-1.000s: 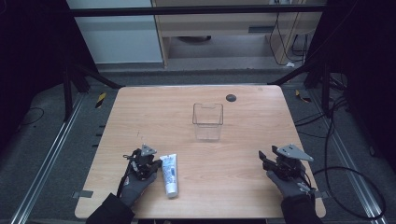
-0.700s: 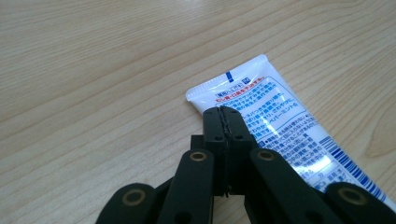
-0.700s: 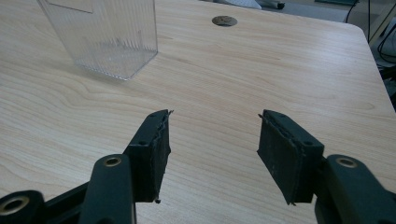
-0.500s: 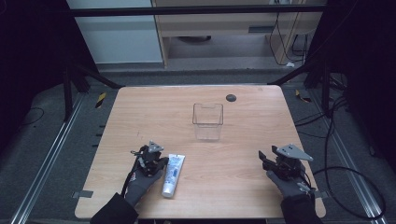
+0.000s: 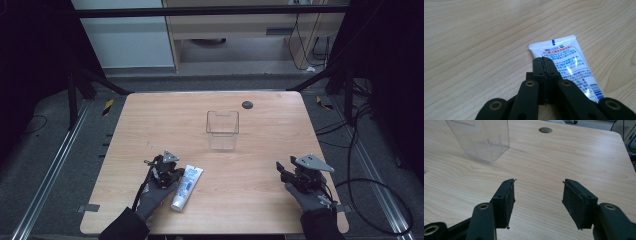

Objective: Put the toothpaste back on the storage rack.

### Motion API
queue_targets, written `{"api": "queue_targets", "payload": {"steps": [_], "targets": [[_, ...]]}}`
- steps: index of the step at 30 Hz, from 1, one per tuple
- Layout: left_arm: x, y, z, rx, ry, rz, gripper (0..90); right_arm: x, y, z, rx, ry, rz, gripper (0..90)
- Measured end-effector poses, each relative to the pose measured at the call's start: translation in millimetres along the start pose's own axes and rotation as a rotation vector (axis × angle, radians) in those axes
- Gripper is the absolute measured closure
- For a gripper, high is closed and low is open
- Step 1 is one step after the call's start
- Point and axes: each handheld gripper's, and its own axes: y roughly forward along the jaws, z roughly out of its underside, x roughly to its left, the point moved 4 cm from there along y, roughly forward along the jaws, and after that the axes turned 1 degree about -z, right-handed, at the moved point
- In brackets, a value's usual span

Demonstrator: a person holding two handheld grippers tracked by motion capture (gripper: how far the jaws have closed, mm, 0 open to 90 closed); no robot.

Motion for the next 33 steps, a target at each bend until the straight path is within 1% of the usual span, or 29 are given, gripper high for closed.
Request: {"api": "queue_targets", "payload": {"steps": [5,9,10,12,14,16,17,19,21,22,26,27,28,30,32,33], "targets": [[-2.5,-2.1,-2.2,-0.011,0.012,0.007,89.4,0.1,0.2,0.1,0.001,-0.001,-0.001,42.6],[-3.3,-7.5,-4.7,-0.029,0.022,-0.002,87.8,-0.4,-0.1,0.1,0.000,-0.003,0.001,42.5],[-3.0,-12.4,-7.0,-0.041,0.027,-0.008,83.7,-1.0,-0.9,0.1,0.000,0.003,0.000,42.5],[-2.9,-17.4,-9.5,-0.058,0.028,-0.018,79.5,-2.2,-0.9,0.5,-0.001,0.001,0.004,42.4],[-3.2,-22.2,-12.0,-0.064,0.031,-0.014,74.4,-3.3,-1.4,0.6,-0.003,-0.002,0.005,42.3],[-4.2,-26.4,-14.5,-0.065,0.034,-0.011,68.9,-3.3,-2.4,0.6,0.000,0.013,0.003,42.0],[-4.2,-26.4,-14.5,-0.065,0.034,-0.011,66.7,-4.2,-2.4,0.9,-0.003,0.008,0.005,42.0],[-6.4,-31.5,-18.7,-0.060,0.036,0.003,61.0,-5.6,-2.6,1.3,-0.004,0.005,0.006,41.8],[-7.5,-32.9,-20.2,-0.056,0.042,0.003,55.7,-6.7,-2.4,1.6,-0.003,0.008,0.007,41.5],[-9.7,-36.1,-22.9,-0.056,0.049,-0.002,53.4,-7.1,-2.1,1.8,-0.002,0.010,0.007,41.3],[-12.9,-41.4,-27.2,-0.059,0.050,-0.004,45.3,-8.4,-1.7,2.4,0.002,0.005,0.010,40.8],[-14.0,-43.1,-28.9,-0.068,0.049,-0.007,45.3,-8.5,-1.6,2.3,0.002,0.005,0.010,40.7],[-16.1,-46.5,-31.7,-0.073,0.050,-0.013,41.2,-8.5,-1.4,2.0,0.002,0.006,0.011,40.4],[-18.6,-48.7,-33.8,-0.075,0.052,-0.016,36.5,-7.5,-1.6,1.7,0.006,0.015,0.008,40.3],[-20.0,-49.7,-34.5,-0.072,0.054,-0.015,33.7,-7.6,-1.4,1.7,0.005,0.012,0.010,40.2],[-23.2,-51.1,-36.1,-0.071,0.058,-0.009,32.6,-7.7,-1.0,1.5,0.004,0.004,0.012,40.0]]}}
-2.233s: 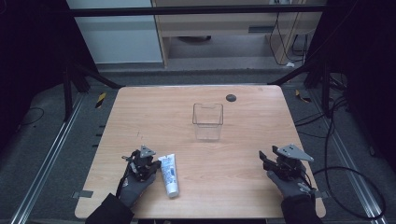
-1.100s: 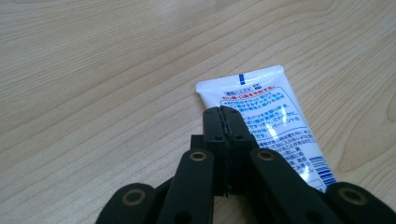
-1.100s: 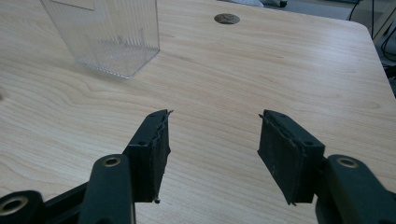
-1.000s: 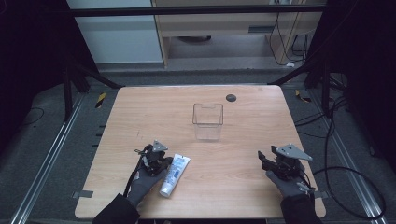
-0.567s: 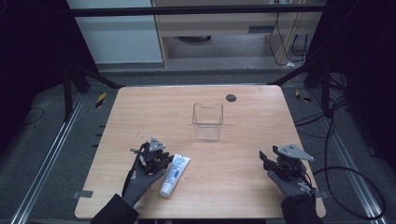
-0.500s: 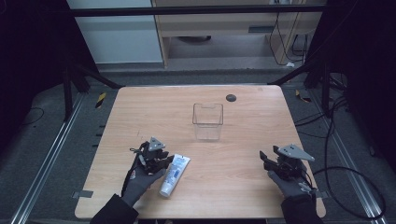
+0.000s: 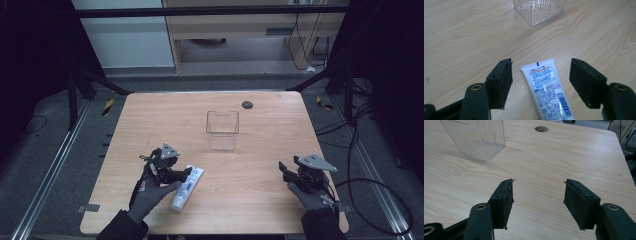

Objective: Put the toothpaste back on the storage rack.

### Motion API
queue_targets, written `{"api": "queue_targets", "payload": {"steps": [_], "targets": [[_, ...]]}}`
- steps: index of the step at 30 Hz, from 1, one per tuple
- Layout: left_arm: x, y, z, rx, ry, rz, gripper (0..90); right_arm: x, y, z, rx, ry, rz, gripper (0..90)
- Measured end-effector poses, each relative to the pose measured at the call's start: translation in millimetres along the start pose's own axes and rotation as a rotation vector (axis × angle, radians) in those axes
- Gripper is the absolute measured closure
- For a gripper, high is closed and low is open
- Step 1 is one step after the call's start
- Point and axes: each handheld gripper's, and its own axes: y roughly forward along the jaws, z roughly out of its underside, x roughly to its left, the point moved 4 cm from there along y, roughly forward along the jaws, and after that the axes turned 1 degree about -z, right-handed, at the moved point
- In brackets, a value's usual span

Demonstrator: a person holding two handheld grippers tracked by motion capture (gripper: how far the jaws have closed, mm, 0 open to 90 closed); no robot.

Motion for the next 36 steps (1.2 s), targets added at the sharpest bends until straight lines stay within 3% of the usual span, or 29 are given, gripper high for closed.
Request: {"api": "queue_targets", "payload": {"steps": [5,10,23,26,33,36], "targets": [[-5.0,-3.7,-5.0,0.010,0.013,0.012,29.2,1.2,0.6,-0.5,0.003,-0.007,0.000,39.7],[-8.4,-2.7,-10.2,0.053,0.019,0.021,27.4,1.8,1.3,-1.2,0.004,-0.009,0.001,39.3],[-5.4,10.4,-9.2,0.135,-0.021,0.039,27.0,0.9,1.7,-0.1,0.019,-0.005,0.005,38.4],[-7.9,18.8,-6.4,0.192,-0.009,0.035,27.7,0.3,2.0,-0.3,0.017,-0.010,0.005,38.4],[-7.2,30.3,-1.3,0.227,-0.025,0.029,29.6,0.0,2.0,-0.2,0.018,-0.013,0.005,38.3],[-6.9,37.1,2.9,0.267,-0.026,0.028,29.7,0.5,2.9,0.4,0.025,-0.018,0.002,38.2]]}}
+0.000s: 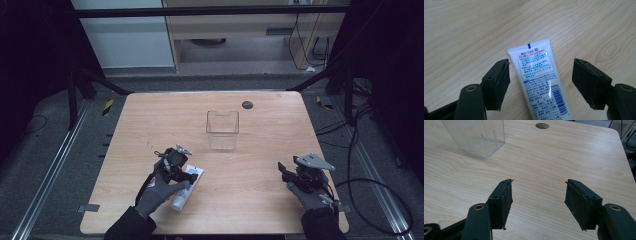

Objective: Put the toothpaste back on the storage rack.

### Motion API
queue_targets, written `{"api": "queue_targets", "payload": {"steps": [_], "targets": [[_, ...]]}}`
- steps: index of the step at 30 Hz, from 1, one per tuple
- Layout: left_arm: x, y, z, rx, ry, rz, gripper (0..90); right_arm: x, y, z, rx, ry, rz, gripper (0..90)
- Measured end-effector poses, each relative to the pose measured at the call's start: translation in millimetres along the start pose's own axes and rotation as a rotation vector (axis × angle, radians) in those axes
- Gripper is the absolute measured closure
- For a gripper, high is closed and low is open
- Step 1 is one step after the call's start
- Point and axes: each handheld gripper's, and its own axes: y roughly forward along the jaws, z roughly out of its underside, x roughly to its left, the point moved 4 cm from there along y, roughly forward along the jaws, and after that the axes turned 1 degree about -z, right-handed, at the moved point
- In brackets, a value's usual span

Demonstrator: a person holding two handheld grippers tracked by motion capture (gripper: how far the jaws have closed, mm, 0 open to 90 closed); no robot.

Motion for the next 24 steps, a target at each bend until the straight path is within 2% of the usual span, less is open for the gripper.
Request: {"api": "queue_targets", "payload": {"steps": [4,24], "targets": [[-0.2,4.4,1.0,0.030,0.003,0.004,29.6,0.9,0.2,0.1,0.001,0.000,-0.003,38.2],[1.5,25.0,5.9,0.102,-0.021,0.024,30.8,3.8,3.3,1.8,0.020,-0.014,-0.012,38.0]]}}
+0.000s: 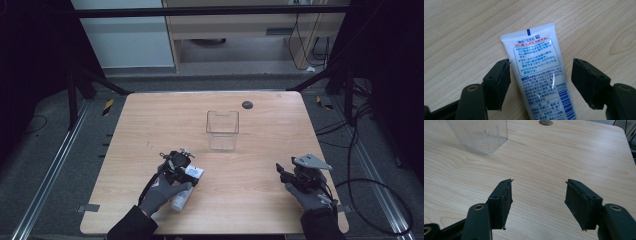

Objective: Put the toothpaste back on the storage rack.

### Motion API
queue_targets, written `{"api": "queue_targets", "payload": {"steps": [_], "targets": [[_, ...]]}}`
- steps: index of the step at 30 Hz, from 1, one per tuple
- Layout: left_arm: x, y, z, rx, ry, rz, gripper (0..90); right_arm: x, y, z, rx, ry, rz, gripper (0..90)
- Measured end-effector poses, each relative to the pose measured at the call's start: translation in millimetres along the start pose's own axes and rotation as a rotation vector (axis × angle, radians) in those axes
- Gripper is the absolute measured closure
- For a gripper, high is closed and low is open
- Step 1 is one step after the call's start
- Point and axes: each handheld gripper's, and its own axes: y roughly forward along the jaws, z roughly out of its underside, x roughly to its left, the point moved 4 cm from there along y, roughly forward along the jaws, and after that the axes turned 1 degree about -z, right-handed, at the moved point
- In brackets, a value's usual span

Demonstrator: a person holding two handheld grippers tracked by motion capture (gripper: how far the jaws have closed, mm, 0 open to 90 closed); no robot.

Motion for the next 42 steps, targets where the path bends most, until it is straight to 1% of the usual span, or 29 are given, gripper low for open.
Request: {"api": "queue_targets", "payload": {"steps": [3,4,12,16,18,25,27,30,31,32,34,35,38,40,41,42], "targets": [[-0.3,3.0,0.2,0.008,-0.002,0.003,31.2,0.5,0.3,0.2,0.002,-0.002,-0.002,37.9],[0.0,5.0,0.4,0.014,0.000,-0.006,31.1,1.0,0.3,0.2,0.004,0.000,-0.005,37.9],[1.6,6.4,1.0,0.018,-0.013,-0.001,31.8,1.8,0.9,0.1,0.007,-0.003,-0.004,37.8],[1.3,8.2,1.5,0.031,-0.024,0.019,32.7,2.4,0.8,0.0,0.010,0.001,-0.007,37.7],[0.9,8.8,1.6,0.033,-0.025,0.025,33.9,1.9,1.1,0.1,0.009,-0.004,-0.005,37.7],[-2.1,8.1,1.4,0.042,-0.022,0.018,38.1,1.7,0.9,0.1,0.009,-0.004,-0.004,37.7],[-3.3,8.1,1.3,0.046,-0.021,0.011,40.5,1.8,0.7,0.2,0.010,-0.004,-0.003,37.7],[-6.0,6.1,1.1,0.050,-0.003,0.007,44.3,1.4,0.6,0.1,0.009,-0.005,-0.002,37.7],[-6.0,6.1,1.1,0.050,-0.003,0.007,45.9,1.4,0.6,0.1,0.009,-0.005,-0.002,37.7],[-7.8,4.4,0.4,0.046,0.025,-0.002,48.0,1.1,0.9,0.3,0.012,-0.004,-0.001,37.7],[-9.3,2.4,0.6,0.049,0.028,-0.004,51.9,0.7,1.3,0.6,0.013,-0.007,0.001,37.6],[-10.3,-0.7,0.5,0.044,0.041,0.004,54.1,0.8,1.3,0.6,0.014,-0.005,0.000,37.6],[-10.1,-4.4,0.8,0.045,0.050,0.028,60.8,0.9,0.9,0.5,0.014,-0.003,-0.002,37.5],[-10.2,-5.3,1.1,0.046,0.052,0.034,63.9,0.5,0.6,0.5,0.014,-0.002,-0.002,37.5],[-9.7,-6.2,1.3,0.048,0.061,0.040,63.9,0.5,0.6,0.5,0.014,-0.002,-0.002,37.5],[-9.9,-7.8,2.0,0.048,0.063,0.049,66.2,-0.1,0.6,0.7,0.014,-0.001,-0.001,37.5]]}}
